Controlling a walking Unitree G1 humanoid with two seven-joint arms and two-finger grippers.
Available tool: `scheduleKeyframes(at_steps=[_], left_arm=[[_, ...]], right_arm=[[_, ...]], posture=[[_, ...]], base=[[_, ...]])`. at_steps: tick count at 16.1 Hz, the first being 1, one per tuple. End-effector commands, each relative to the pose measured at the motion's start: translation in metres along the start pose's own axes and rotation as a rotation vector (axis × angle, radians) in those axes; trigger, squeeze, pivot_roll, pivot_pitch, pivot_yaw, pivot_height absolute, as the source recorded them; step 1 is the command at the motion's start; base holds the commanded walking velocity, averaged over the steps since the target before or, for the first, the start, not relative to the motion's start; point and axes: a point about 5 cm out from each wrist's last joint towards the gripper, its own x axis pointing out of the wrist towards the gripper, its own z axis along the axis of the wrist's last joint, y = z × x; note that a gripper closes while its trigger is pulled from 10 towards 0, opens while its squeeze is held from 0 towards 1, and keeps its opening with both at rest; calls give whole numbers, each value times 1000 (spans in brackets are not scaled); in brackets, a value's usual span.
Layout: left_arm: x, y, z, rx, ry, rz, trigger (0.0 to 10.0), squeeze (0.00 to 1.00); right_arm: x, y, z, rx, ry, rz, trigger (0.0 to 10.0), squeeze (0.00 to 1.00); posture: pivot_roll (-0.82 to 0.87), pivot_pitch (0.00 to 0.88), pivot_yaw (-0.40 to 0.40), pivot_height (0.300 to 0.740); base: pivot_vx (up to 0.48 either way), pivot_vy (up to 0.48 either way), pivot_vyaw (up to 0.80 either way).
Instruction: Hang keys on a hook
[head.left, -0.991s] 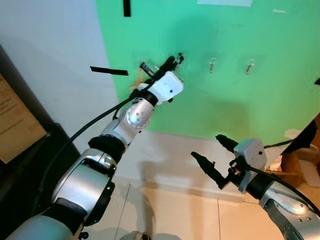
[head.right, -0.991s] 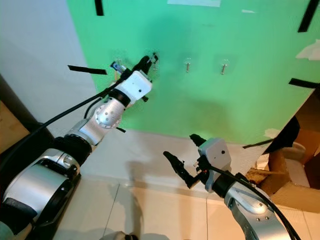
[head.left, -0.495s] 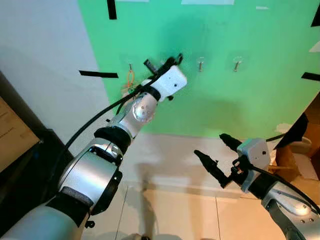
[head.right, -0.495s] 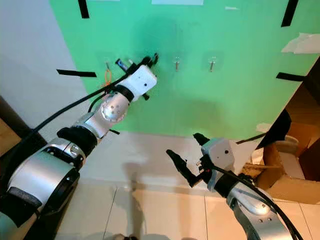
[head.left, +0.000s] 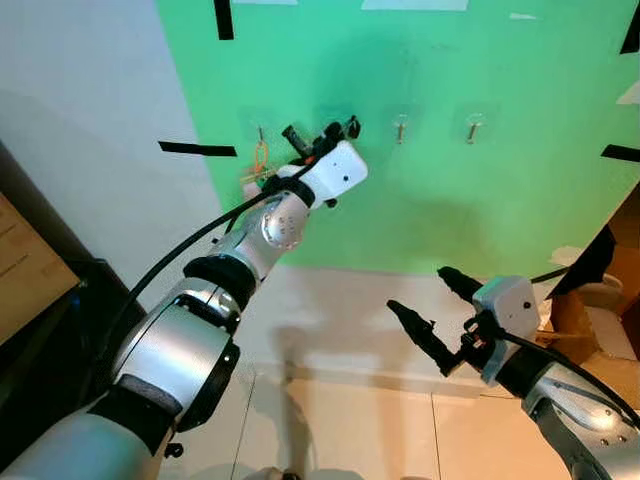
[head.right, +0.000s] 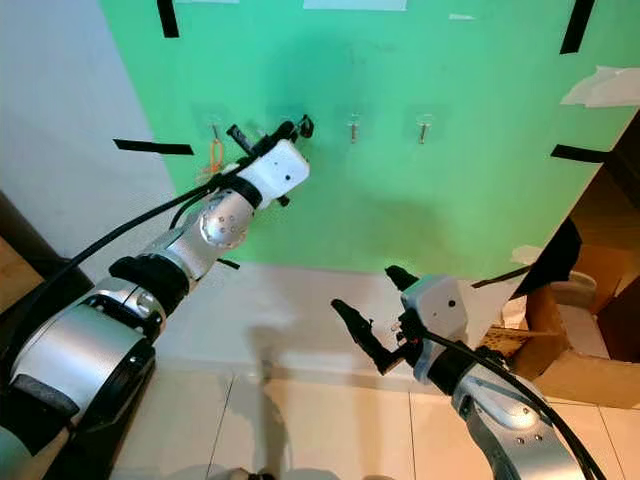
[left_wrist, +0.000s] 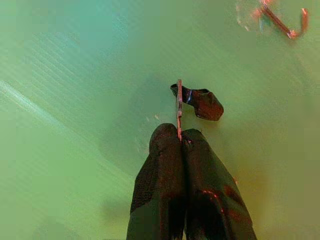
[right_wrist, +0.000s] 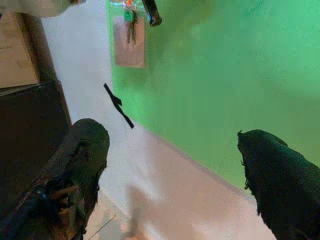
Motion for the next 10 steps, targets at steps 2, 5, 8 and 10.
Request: scheduleKeyframes(at_steps=[2, 5, 8, 10], left_arm=[[-12, -2, -24, 29, 94, -18, 10000, 0], [-16, 2, -27, 26, 74, 8, 10000, 0], [-22, 6, -34, 37, 83, 22, 10000, 0], [-27, 6, -40, 15, 87, 17, 10000, 0]], right_arm=[[2, 0, 7, -24, -25, 24, 10000, 0], [5, -4, 13, -56, -38, 42, 10000, 0], [6, -3, 16, -75, -42, 61, 10000, 0], [6, -1, 19, -90, -41, 86, 10000, 0]], posture=[[-282, 0, 87, 740], [-277, 0, 86, 740], [-270, 0, 85, 740], [-266, 0, 83, 740]], base=[[0, 0, 0], [0, 0, 0], [0, 0, 0], [0, 0, 0]])
